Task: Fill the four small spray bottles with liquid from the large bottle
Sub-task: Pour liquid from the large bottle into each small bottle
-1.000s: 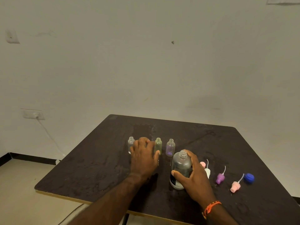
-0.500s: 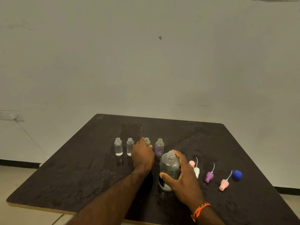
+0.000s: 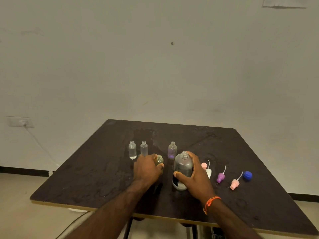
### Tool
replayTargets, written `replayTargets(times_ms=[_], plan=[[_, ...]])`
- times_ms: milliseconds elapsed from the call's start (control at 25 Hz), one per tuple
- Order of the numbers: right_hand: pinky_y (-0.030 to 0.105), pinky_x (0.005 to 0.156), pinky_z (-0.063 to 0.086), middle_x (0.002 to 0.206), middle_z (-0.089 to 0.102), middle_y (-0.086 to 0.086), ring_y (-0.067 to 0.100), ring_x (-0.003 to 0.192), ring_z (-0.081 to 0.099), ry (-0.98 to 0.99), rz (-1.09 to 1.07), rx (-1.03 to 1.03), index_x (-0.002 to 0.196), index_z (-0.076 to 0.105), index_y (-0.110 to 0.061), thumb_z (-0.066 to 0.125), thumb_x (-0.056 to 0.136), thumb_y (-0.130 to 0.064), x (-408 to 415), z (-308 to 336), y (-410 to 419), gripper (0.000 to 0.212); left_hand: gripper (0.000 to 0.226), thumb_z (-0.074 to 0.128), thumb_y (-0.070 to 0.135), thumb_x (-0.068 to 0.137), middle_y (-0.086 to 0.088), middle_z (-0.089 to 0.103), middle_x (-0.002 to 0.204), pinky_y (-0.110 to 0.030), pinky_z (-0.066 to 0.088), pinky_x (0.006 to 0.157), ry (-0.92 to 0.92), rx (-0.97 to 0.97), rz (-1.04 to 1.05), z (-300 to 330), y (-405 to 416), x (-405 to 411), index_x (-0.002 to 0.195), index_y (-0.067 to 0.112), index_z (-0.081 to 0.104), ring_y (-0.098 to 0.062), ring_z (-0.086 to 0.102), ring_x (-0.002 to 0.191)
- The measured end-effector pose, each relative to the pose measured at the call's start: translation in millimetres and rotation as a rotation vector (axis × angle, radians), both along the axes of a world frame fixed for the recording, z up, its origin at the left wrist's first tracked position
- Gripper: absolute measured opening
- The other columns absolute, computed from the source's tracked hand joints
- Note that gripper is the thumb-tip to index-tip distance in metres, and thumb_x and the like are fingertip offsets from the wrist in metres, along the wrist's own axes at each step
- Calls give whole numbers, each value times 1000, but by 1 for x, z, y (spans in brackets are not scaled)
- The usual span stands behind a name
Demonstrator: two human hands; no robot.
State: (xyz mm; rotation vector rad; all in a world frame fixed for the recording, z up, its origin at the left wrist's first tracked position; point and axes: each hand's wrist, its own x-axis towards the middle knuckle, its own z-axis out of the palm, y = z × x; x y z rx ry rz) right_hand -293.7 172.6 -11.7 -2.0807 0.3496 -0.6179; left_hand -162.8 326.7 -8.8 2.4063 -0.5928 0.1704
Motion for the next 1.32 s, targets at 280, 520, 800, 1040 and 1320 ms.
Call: replayTargets(times_ms=[280,520,800,1040,1320], plan=[[26,88,56,116,64,-12,8,106,65,66,-81,24,121,46,-37,93,62,-27,-7,16,6,76,39,76,52,84,8,74,102,-43,56,94,59,-7,-49,-3,30,-20,116,30,74,-18,64,105],[38,98,52,128,62,-9,15,112,60,168,-63,-277,136,45,-37,87,68,-33,-11,45,6,79,40,77,51,85,10,76,105,-40,55,95,63,-49,-77,-9,32,-17,119,29,75,-14,65,105],[46,107,39,137,59,-8,20,124,55,361,-80,-552,147,39,-41,79,78,-42,-7,55,2,81,39,68,51,92,2,69,115,-42,40,103,-159,187,-174,0,18,-21,126,31,66,-20,52,123],[52,106,40,137,60,-7,20,123,54,420,-76,-623,147,37,-43,78,76,-42,-11,49,-9,82,39,66,50,94,4,72,116,-42,36,104,-206,281,-173,1,10,-21,127,29,67,-20,51,126],[49,106,35,140,57,-7,20,127,51,459,-76,-736,150,33,-43,76,78,-43,-12,46,-12,84,36,65,51,92,5,73,109,-42,39,103,-231,303,-213,3,7,-22,119,29,70,-20,53,121]])
